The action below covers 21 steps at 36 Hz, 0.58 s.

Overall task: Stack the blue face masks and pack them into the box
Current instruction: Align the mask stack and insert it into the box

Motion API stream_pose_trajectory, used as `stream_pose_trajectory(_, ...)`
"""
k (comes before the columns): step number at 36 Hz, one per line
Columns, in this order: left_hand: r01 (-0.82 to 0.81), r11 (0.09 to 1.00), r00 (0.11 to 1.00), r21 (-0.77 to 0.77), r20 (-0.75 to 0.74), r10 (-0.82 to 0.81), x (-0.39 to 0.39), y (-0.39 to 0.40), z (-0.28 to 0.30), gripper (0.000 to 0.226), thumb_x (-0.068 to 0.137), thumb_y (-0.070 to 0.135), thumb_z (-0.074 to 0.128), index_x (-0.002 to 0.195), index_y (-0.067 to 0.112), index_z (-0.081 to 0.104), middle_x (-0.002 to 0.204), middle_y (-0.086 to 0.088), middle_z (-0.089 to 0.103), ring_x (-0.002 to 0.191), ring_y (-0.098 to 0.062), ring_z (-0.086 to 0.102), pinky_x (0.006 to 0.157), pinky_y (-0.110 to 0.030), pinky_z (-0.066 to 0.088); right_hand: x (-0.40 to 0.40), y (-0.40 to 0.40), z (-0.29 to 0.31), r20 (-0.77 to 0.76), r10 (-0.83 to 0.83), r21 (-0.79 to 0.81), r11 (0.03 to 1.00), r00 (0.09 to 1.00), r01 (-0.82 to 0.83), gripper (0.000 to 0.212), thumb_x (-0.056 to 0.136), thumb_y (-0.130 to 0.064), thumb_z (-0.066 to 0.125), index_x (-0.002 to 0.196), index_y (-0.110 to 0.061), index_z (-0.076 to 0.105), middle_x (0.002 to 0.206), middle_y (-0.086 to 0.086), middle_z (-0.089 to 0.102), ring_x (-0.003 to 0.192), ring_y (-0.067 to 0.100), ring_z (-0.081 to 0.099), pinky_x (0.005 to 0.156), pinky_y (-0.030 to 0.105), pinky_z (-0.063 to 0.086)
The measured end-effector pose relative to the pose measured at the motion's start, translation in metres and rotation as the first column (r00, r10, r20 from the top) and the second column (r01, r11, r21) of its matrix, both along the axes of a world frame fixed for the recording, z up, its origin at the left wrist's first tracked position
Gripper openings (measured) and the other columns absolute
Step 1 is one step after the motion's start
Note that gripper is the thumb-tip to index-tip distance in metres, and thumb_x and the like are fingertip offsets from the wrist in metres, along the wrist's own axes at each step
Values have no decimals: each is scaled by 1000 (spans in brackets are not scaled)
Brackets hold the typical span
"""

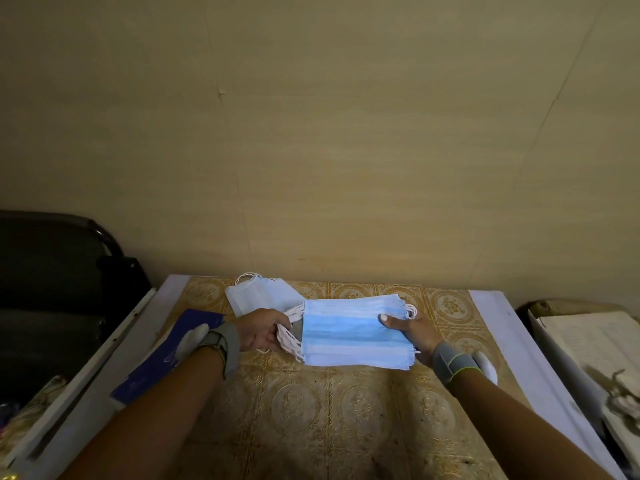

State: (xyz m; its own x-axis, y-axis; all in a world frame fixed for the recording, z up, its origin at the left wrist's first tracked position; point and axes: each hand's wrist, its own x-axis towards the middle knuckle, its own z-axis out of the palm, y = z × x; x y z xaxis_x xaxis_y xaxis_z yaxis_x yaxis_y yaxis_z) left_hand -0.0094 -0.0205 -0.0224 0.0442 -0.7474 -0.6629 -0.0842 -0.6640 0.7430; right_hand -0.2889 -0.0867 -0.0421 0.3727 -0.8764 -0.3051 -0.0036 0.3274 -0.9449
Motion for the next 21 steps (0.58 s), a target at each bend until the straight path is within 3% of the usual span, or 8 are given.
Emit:
stream_pose_trajectory(2, 83, 996, 987, 18, 139, -85, 0, -1, -1, 6, 89, 2, 49, 89, 3, 55, 78, -12, 59, 69, -21, 59, 58, -27, 55, -1, -1, -1, -7, 0, -13, 1000, 1000, 0, 22, 83, 0, 64, 99, -14, 60, 94, 10, 67, 71, 21, 69, 52, 27, 57)
stream_pose_trajectory(5, 169, 983, 961, 69, 211, -180, -1, -1, -1, 19, 87, 2, 55, 106, 2, 55, 81, -10, 60, 70, -18, 58, 66, -26, 51, -3, 1, -2, -7, 9, -21, 1000, 1000, -9, 34, 73, -4, 72, 104, -10, 58, 94, 10, 67, 66, 17, 71, 52, 26, 57)
stream_pose_trajectory(8, 275, 957, 929, 97, 230, -290, -1, 4, 8, 31, 87, 17, 62, 116, 10, 52, 110, -14, 57, 88, -18, 56, 84, -30, 43, -3, 3, -2, -9, -3, -26, 1000, 1000, 3, 33, 78, -2, 69, 109, -7, 56, 94, 9, 66, 72, 22, 68, 51, 25, 57)
stream_pose_trajectory(11, 268, 963, 937, -20, 236, -256, 4, 4, 9, 85, 78, 35, 71, 145, 13, 24, 150, -14, 32, 133, -28, 39, 106, -37, 35, -3, 2, -2, -18, 15, -18, 1000, 1000, -16, 25, 83, 0, 63, 106, -10, 57, 92, 7, 67, 74, 22, 66, 51, 25, 56)
stream_pose_trajectory(13, 255, 955, 951, -152, 215, -220, 2, 2, 13, 112, 62, 48, 78, 149, 17, 14, 156, -13, 22, 141, -28, 29, 113, -38, 29, -1, 2, 1, -30, 61, -18, 998, 998, -62, 27, 80, -2, 68, 103, -12, 59, 92, 6, 68, 70, 19, 69, 51, 26, 56)
stream_pose_trajectory(16, 344, 911, 931, -228, 212, -298, -8, -5, 26, 143, 28, 72, 78, 148, 18, 19, 156, -9, 23, 143, -25, 26, 114, -35, 28, 5, 2, 4, -47, 115, -12, 993, 992, -115, 36, 73, -8, 73, 106, -10, 59, 94, 7, 68, 65, 14, 71, 52, 26, 56)
stream_pose_trajectory(18, 446, 869, 886, -215, 245, -394, -19, -11, 33, 143, 28, 75, 75, 147, 17, 23, 156, -6, 25, 143, -21, 27, 116, -34, 27, 10, 1, 6, -68, 130, -18, 991, 989, -131, 56, 65, -18, 79, 114, -6, 57, 100, 11, 68, 69, 17, 72, 54, 28, 57)
stream_pose_trajectory(21, 541, 834, 811, -111, 332, -482, -37, -19, 40, 93, 65, 57, 72, 141, 17, 36, 147, -3, 42, 131, -19, 45, 111, -32, 36, 18, 2, 7, -101, 160, -20, 986, 982, -163, 80, 50, -29, 82, 122, -3, 56, 111, 18, 67, 84, 29, 69, 62, 34, 59)
